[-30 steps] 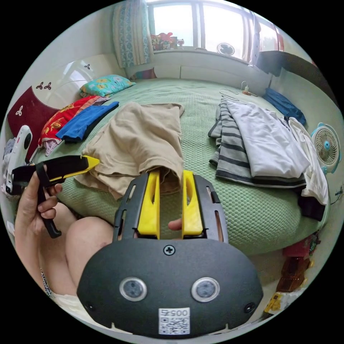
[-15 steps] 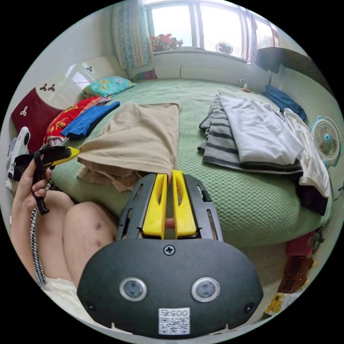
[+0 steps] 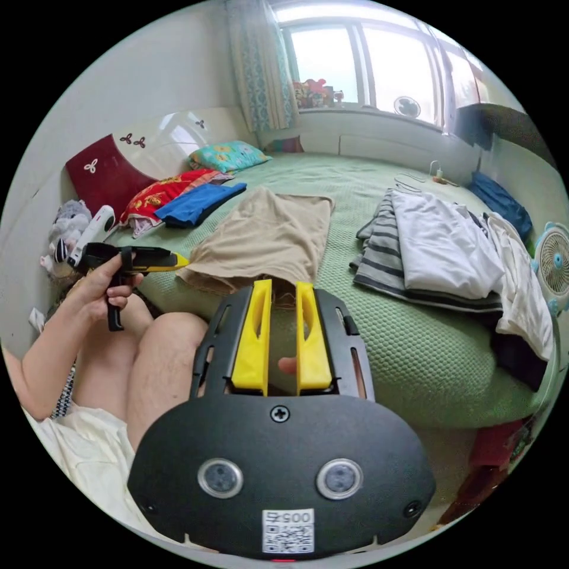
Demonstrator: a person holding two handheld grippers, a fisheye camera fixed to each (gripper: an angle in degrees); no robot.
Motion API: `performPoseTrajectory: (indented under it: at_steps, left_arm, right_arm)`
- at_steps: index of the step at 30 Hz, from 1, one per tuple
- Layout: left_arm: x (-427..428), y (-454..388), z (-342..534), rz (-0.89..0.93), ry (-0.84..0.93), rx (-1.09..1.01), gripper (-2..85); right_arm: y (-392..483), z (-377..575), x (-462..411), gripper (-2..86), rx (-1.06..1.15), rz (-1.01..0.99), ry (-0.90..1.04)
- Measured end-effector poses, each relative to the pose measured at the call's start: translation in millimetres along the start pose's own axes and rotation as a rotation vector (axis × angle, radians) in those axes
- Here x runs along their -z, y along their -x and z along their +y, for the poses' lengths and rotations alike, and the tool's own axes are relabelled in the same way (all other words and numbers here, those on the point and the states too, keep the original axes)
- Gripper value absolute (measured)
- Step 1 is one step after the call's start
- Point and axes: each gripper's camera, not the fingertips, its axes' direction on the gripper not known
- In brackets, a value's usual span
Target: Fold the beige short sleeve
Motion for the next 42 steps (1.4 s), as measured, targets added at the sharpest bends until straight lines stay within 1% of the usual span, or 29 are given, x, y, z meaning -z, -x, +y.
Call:
performPoseTrajectory:
  at_steps: [2,6,10,13,15,18,19,21,22,24,27,28,31,33,35,36,37,38,42]
  left_arm:
    - [5,-2,2,0.014,-0.011,-0.008,0.2]
    - [12,-7,3,0.018,-0.021,-0.031,0.2]
    - [22,-12,4,0.034,-0.046,-0.051,0.2]
    - [26,-10,5,-0.011,-0.056,-0.052,0.2]
    - [17,-3,5,-0.027,-0.028,-0.031,0.1]
    - [-9,10,7,-0.035,0.054,0.006,0.1]
    - [-20,14,9,-0.043,0.095,0.017,0.1]
    - [-29,17,11,-0.031,0.114,0.023,0.1]
    - [-29,18,12,-0.03,0.104,0.027,0.1]
    - [-25,18,11,-0.031,0.09,0.031,0.1]
    - [-20,18,10,-0.013,0.076,0.02,0.1]
    - [-20,17,11,-0.013,0.077,0.018,0.0]
    - [-24,15,14,-0.01,0.08,0.023,-0.1]
    - [-25,12,15,-0.012,0.082,0.02,-0.2]
    - [-25,10,17,-0.024,0.08,0.012,-0.2]
    - [-24,9,17,-0.026,0.077,0.009,-0.2]
    - [-22,9,18,-0.022,0.074,0.011,-0.3]
    - [-21,10,18,-0.02,0.073,0.012,-0.3]
    - [-20,8,20,-0.006,0.079,-0.006,-0.3]
  right_arm:
    - [10,1,-8,6.6,0.014,0.005,0.035]
    - [15,-5,-23,5.5,-0.032,0.007,0.018]
    - [16,-17,-38,-0.3,-0.072,0.192,0.069]
    - [8,-15,-16,-1.4,-0.131,0.131,-0.013]
    - [3,-10,-15,-1.5,-0.161,0.163,-0.007]
    - [-7,-2,-37,-1.5,-0.214,0.168,0.062]
    - [-11,1,-40,-1.5,-0.241,0.151,0.042]
    - [-17,2,-36,-1.5,-0.283,0.088,0.017]
    - [-19,2,-32,-1.3,-0.281,0.041,0.012]
    - [-20,3,-27,-1.1,-0.258,0.017,0.028]
    - [-20,4,-20,-0.9,-0.206,-0.019,0.109]
    - [-19,2,-10,-0.9,-0.206,-0.034,0.083]
    - [-3,-16,21,-1.0,-0.148,-0.037,-0.124]
    - [10,-31,23,-1.0,-0.08,0.001,-0.174]
    - [23,-48,-2,-1.0,-0.011,0.097,-0.107]
    - [25,-51,-12,-1.0,0.001,0.115,-0.074]
    - [26,-53,-30,-1.1,0.013,0.146,0.01]
    - [26,-52,-45,-1.1,0.011,0.147,0.1]
    - [27,-40,-42,-1.2,-0.06,0.086,0.152]
